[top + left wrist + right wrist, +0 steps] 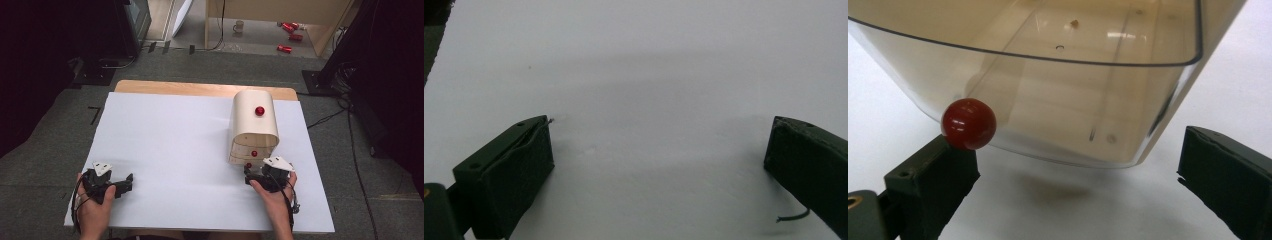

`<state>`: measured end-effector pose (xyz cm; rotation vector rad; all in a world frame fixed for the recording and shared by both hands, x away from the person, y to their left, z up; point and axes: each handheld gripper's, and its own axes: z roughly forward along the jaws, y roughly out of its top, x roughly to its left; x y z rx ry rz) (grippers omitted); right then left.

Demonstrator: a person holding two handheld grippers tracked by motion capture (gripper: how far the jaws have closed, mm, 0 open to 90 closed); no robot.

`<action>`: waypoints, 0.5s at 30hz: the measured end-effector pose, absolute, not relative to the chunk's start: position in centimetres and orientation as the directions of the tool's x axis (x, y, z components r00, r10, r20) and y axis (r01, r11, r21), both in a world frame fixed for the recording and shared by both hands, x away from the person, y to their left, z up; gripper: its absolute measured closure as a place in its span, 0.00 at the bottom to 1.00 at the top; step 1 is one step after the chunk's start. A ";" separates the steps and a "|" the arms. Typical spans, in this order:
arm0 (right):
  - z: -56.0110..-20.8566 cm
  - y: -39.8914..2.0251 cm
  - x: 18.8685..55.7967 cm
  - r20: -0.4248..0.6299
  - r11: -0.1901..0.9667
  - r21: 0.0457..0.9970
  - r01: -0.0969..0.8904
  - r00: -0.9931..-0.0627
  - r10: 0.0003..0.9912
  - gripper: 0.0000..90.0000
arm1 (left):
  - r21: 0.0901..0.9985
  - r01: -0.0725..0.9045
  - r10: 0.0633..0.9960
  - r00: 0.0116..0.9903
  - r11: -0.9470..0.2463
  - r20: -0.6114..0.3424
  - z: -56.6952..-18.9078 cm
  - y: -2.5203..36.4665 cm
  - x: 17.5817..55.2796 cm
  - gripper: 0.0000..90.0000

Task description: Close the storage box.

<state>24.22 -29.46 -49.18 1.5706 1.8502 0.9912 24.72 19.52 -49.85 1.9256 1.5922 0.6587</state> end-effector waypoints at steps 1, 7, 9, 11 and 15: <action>-49.2 -29.5 24.2 0.072 0.063 0.796 0.602 -0.197 0.978 0.03 | 0.685 0.714 0.984 0.178 -0.147 0.025 -49.8 19.5 24.7 0.00; -49.1 -30.1 23.6 0.079 0.076 0.801 0.594 -0.230 0.970 0.03 | 0.685 0.714 0.984 0.178 -0.146 0.025 -49.8 19.5 24.7 0.00; -49.0 -30.6 23.2 0.079 0.076 0.800 0.595 -0.230 0.970 0.02 | 0.685 0.714 0.984 0.178 -0.146 0.024 -49.8 19.5 24.7 0.00; -48.9 -31.4 22.7 0.080 0.072 0.802 0.593 -0.226 0.971 0.02 | 0.685 0.714 0.984 0.178 -0.147 0.025 -49.8 19.5 24.7 0.00; -48.6 -33.1 21.7 0.080 0.063 0.805 0.590 -0.214 0.974 0.01 | 0.685 0.714 0.984 0.178 -0.146 0.025 -49.8 19.5 24.7 0.00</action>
